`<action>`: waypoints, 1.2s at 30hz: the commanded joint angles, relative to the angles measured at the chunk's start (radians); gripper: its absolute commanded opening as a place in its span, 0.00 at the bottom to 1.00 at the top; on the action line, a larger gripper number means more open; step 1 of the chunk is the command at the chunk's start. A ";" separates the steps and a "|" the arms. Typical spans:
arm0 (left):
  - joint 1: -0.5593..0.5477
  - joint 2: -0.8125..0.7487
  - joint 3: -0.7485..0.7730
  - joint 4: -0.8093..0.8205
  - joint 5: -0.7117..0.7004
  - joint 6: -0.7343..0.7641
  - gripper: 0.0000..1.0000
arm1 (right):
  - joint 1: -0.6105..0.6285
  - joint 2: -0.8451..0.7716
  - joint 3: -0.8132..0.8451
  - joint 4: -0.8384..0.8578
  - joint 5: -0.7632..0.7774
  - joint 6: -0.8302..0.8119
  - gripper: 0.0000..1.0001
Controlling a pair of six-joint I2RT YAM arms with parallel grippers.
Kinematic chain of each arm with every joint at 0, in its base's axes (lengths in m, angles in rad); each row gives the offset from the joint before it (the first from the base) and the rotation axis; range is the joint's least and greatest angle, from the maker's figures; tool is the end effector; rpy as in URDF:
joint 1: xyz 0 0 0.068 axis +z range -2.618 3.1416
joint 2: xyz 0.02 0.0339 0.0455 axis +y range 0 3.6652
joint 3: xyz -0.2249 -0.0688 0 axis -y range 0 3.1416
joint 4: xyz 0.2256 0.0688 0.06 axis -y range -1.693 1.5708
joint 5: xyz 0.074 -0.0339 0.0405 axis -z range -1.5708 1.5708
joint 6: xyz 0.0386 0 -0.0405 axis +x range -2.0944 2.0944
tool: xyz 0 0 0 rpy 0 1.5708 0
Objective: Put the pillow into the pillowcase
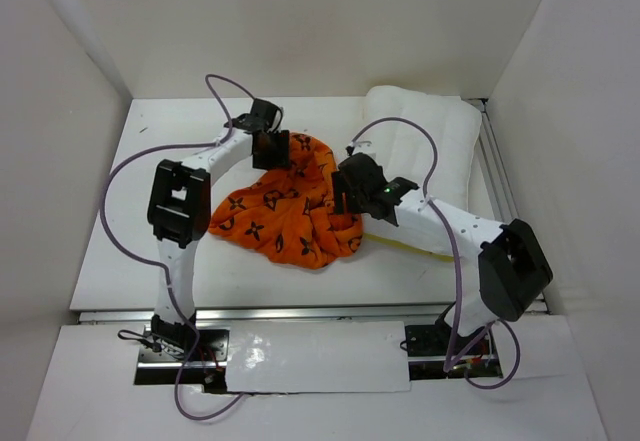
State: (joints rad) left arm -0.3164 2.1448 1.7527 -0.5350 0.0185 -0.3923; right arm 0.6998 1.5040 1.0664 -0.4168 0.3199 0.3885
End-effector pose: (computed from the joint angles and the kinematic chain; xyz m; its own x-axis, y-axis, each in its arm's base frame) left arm 0.4190 -0.1379 0.1815 -0.8254 -0.1320 -0.5489 0.0066 0.9700 -0.2431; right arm 0.2430 0.1887 0.2132 -0.7057 -0.1241 -0.6976 -0.2011 0.9791 0.0293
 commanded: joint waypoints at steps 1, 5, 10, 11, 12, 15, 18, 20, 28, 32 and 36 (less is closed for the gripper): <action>-0.001 0.029 0.056 -0.014 -0.040 -0.006 0.36 | -0.028 -0.024 0.001 0.044 0.007 0.011 0.73; 0.017 0.050 0.051 -0.023 0.021 -0.054 0.00 | -0.048 -0.002 0.019 0.044 -0.018 0.000 0.60; 0.069 -0.146 -0.118 0.050 0.021 -0.076 0.00 | -0.036 0.012 0.006 0.117 -0.106 -0.086 0.16; 0.083 -0.246 -0.152 0.059 -0.014 -0.089 0.00 | -0.054 0.012 0.006 0.118 -0.139 -0.100 0.08; 0.083 -0.299 -0.191 0.059 -0.032 -0.100 0.00 | -0.063 0.012 0.006 0.118 -0.160 -0.100 0.00; 0.109 -0.507 -0.329 0.059 -0.096 -0.140 0.00 | -0.072 0.009 -0.003 0.118 -0.113 -0.100 0.00; 0.129 -0.676 -0.392 0.014 -0.187 -0.177 0.00 | -0.072 -0.086 0.052 0.145 -0.099 -0.140 0.00; 0.138 -0.845 -0.375 -0.029 -0.227 -0.198 0.00 | -0.056 -0.175 0.088 0.185 -0.099 -0.169 0.00; 0.138 -1.232 -0.133 -0.131 -0.306 -0.201 0.00 | -0.016 -0.261 0.426 0.107 -0.099 -0.278 0.00; 0.138 -1.269 0.010 -0.186 -0.417 -0.169 0.00 | -0.006 -0.237 0.578 0.064 -0.126 -0.300 0.00; 0.138 -1.269 -0.002 -0.195 -0.508 -0.160 0.00 | -0.006 -0.176 0.641 0.073 -0.140 -0.310 0.00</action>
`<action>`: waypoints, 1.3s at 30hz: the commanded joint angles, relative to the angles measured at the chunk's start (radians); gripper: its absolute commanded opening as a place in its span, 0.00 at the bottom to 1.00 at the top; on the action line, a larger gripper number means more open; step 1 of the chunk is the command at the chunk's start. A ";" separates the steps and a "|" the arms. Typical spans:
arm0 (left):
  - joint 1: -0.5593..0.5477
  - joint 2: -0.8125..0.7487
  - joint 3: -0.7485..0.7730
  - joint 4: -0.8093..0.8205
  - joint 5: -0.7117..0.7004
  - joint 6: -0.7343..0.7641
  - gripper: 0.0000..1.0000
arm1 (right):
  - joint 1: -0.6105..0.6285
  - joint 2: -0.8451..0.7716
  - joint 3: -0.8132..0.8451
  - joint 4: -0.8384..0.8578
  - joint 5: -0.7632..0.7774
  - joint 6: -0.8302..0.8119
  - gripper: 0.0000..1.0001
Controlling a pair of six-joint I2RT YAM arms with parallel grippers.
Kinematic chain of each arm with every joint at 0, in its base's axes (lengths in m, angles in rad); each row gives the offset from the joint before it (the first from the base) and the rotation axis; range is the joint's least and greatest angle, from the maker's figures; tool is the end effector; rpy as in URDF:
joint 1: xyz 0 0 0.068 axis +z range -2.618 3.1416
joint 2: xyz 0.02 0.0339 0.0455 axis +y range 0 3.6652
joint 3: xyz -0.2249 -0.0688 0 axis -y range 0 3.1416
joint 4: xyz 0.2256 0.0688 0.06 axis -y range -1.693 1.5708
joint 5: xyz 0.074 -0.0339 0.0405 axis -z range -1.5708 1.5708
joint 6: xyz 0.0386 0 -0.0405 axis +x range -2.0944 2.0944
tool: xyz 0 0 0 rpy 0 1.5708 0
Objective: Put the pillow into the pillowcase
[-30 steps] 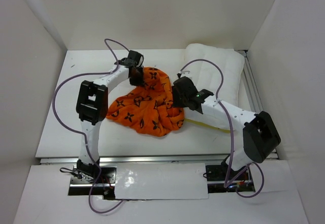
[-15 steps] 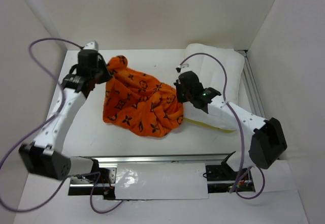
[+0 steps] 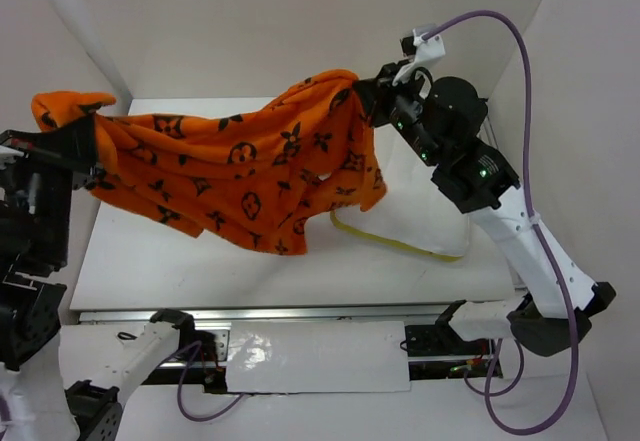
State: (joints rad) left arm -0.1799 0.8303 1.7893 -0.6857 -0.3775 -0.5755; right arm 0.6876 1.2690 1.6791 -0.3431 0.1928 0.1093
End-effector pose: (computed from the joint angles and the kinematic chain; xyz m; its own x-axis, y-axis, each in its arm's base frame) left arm 0.0562 0.0042 0.5283 0.3223 -0.5728 -0.7536 -0.0089 0.7943 -0.6075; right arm 0.1962 0.1515 0.4807 -0.0004 0.1382 -0.9904 -0.4780 0.8699 0.1216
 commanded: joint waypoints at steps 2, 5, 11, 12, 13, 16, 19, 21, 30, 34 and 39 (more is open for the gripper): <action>0.002 0.095 -0.071 -0.070 -0.178 -0.013 0.00 | -0.003 0.105 0.068 0.000 -0.004 -0.031 0.00; 0.002 0.160 -0.137 -0.094 -0.230 -0.090 0.00 | -0.057 0.257 0.157 0.000 -0.041 -0.031 0.00; 0.124 0.367 -0.225 -0.066 -0.253 -0.167 0.00 | -0.186 0.795 0.640 -0.068 -0.104 -0.022 0.00; 0.149 0.400 -0.206 -0.055 -0.238 -0.167 0.00 | -0.203 0.879 0.742 -0.085 -0.145 -0.022 0.00; 0.213 0.462 -0.174 -0.055 -0.200 -0.167 0.00 | -0.215 1.023 0.834 -0.094 -0.167 -0.008 0.00; 0.292 0.521 -0.143 -0.055 -0.092 -0.167 0.00 | -0.237 1.103 0.961 -0.103 -0.245 0.001 0.21; 0.319 0.515 -0.165 -0.046 -0.080 -0.155 0.00 | -0.198 0.976 0.667 -0.044 -0.273 -0.083 0.42; 0.339 0.463 -0.215 -0.046 -0.068 -0.175 0.00 | -0.119 0.819 0.435 0.021 -0.151 -0.166 0.76; 0.349 0.259 -0.421 0.011 -0.035 -0.201 0.00 | 0.128 0.526 -0.103 -0.037 -0.012 -0.089 0.99; 0.349 0.239 -0.444 -0.046 -0.044 -0.210 0.00 | 0.300 0.535 -0.217 -0.108 0.158 -0.001 1.00; 0.358 0.218 -0.453 -0.110 -0.084 -0.219 0.00 | 0.331 0.498 -0.373 -0.056 0.116 0.056 0.96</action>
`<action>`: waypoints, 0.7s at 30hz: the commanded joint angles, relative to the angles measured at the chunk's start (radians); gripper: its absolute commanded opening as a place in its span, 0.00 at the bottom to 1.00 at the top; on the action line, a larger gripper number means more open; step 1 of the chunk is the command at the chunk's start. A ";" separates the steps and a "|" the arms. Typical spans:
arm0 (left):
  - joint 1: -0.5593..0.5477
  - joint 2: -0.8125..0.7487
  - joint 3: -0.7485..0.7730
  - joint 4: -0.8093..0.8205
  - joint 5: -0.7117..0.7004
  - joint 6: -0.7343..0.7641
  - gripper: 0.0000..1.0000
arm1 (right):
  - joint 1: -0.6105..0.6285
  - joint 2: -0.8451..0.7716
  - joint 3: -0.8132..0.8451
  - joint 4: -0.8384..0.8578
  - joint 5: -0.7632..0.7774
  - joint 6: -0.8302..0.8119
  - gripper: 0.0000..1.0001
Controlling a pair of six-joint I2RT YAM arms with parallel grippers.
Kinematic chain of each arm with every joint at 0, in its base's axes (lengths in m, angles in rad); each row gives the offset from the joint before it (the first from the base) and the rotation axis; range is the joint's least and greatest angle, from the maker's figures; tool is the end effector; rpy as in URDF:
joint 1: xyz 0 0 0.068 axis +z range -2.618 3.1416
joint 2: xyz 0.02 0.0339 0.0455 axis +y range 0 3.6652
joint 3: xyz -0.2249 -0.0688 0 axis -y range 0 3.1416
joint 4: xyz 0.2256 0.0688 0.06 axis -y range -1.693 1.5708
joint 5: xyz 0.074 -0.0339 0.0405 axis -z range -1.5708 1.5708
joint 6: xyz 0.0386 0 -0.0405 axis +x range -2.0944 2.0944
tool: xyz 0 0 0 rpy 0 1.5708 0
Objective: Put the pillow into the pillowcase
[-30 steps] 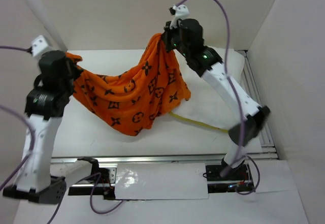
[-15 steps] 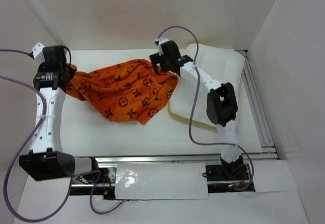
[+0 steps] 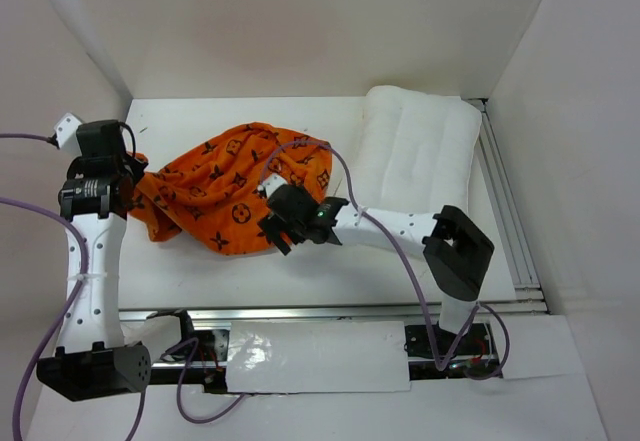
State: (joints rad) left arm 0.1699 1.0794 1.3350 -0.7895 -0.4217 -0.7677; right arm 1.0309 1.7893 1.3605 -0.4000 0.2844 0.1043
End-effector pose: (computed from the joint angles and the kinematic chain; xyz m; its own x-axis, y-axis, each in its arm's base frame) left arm 0.2053 0.0512 0.3713 -0.0126 -0.6451 -0.7640 -0.7092 0.5444 -0.4480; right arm 0.2015 0.3152 0.2120 -0.4524 -0.5605 -0.6936 -0.6824 0.7183 -0.1353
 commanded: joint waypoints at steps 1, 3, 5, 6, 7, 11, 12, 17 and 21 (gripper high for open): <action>0.008 -0.032 0.001 -0.007 -0.040 -0.016 0.00 | -0.012 -0.022 -0.092 0.010 0.024 0.061 0.96; 0.008 -0.032 0.001 -0.016 -0.040 -0.016 0.00 | -0.012 -0.022 -0.121 0.035 0.033 0.061 0.96; 0.008 -0.032 0.010 -0.016 -0.019 -0.007 0.00 | -0.012 0.002 -0.132 0.072 0.033 0.051 0.96; 0.008 -0.032 0.010 -0.016 -0.019 -0.007 0.00 | -0.012 0.016 -0.132 0.084 0.019 0.041 0.96; 0.008 -0.023 0.010 -0.016 -0.019 -0.007 0.00 | -0.012 0.045 -0.132 0.110 0.019 0.020 0.96; 0.008 -0.013 0.020 -0.016 -0.019 -0.007 0.00 | -0.012 0.133 -0.057 0.131 0.019 -0.015 0.96; 0.008 -0.013 0.020 -0.016 -0.019 -0.007 0.00 | -0.026 0.148 -0.045 0.132 0.007 -0.015 0.96; 0.008 0.005 0.041 -0.027 -0.019 0.002 0.00 | -0.072 0.228 0.012 0.164 -0.103 -0.025 0.93; 0.008 0.014 0.061 -0.027 -0.019 0.011 0.00 | -0.135 0.228 -0.046 0.254 -0.284 -0.014 0.82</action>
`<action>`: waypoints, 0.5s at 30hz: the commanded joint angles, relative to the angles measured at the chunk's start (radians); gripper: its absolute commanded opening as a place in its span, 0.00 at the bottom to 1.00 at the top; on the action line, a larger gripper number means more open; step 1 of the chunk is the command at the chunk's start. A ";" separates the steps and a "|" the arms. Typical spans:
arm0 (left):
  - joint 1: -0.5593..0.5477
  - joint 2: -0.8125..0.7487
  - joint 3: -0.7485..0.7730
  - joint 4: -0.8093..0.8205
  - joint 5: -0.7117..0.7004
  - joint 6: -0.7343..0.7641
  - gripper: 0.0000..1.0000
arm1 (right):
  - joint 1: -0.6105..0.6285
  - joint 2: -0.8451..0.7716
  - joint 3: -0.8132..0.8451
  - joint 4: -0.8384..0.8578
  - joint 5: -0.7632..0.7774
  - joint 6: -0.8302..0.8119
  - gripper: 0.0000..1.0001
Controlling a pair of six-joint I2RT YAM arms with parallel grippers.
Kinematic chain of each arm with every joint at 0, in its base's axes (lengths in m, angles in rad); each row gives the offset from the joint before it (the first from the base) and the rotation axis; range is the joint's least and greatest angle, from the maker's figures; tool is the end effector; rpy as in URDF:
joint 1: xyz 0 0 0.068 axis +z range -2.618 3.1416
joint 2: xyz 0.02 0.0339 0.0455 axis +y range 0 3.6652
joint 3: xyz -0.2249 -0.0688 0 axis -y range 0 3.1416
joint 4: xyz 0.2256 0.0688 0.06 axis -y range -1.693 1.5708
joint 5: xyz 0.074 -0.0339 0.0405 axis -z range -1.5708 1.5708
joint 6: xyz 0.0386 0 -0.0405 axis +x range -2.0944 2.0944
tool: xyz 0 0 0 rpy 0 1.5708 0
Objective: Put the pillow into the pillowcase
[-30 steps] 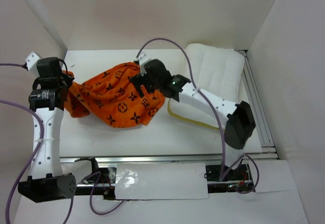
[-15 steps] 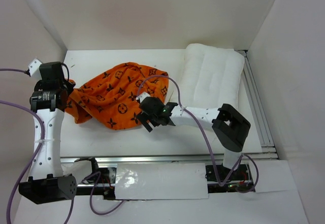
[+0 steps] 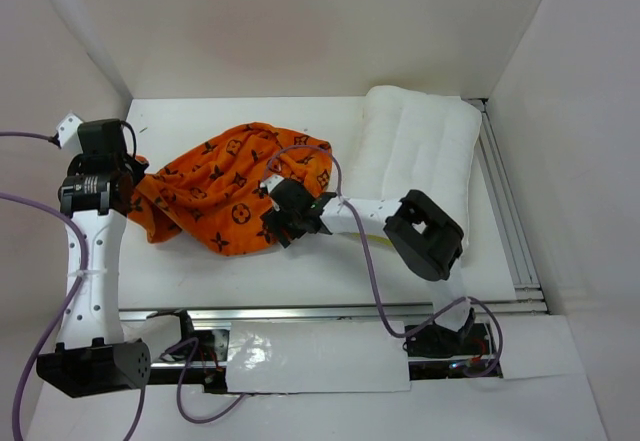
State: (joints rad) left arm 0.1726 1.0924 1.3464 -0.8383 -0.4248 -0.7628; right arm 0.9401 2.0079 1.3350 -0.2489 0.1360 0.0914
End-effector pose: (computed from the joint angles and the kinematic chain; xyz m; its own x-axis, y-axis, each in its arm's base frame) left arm 0.2049 0.0519 0.3677 -0.0507 -0.6479 -0.7601 -0.7334 0.5407 -0.4120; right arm 0.2383 0.3174 0.1341 -0.5365 -0.5814 -0.6117 -0.7058 0.7065 -0.0524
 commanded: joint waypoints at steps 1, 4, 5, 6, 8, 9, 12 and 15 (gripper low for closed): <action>0.005 0.001 0.050 0.022 -0.015 0.007 0.00 | -0.055 -0.001 -0.037 0.129 -0.223 -0.001 0.74; 0.005 0.023 0.063 0.022 -0.015 0.016 0.00 | -0.084 -0.012 -0.051 0.166 -0.260 -0.001 0.30; 0.005 0.023 0.088 0.022 -0.003 0.025 0.00 | -0.084 -0.033 -0.051 0.131 -0.248 -0.010 0.18; 0.005 0.033 0.105 0.022 -0.003 0.042 0.00 | -0.096 -0.055 -0.037 0.114 -0.222 -0.010 0.00; 0.014 0.043 0.150 0.022 0.006 0.071 0.00 | -0.106 -0.166 -0.007 0.058 -0.147 -0.010 0.00; 0.015 0.053 0.210 0.022 0.024 0.113 0.00 | -0.106 -0.217 0.007 0.047 -0.107 -0.010 0.00; 0.015 0.081 0.375 -0.044 0.035 0.144 0.00 | -0.135 -0.439 0.059 0.002 0.013 -0.019 0.00; 0.015 0.090 0.520 -0.087 0.008 0.177 0.00 | -0.179 -0.651 0.113 -0.032 0.100 -0.019 0.00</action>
State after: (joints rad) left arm 0.1802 1.2007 1.7126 -0.9195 -0.3870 -0.6498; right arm 0.8059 1.6295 1.3315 -0.2821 0.0982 0.0814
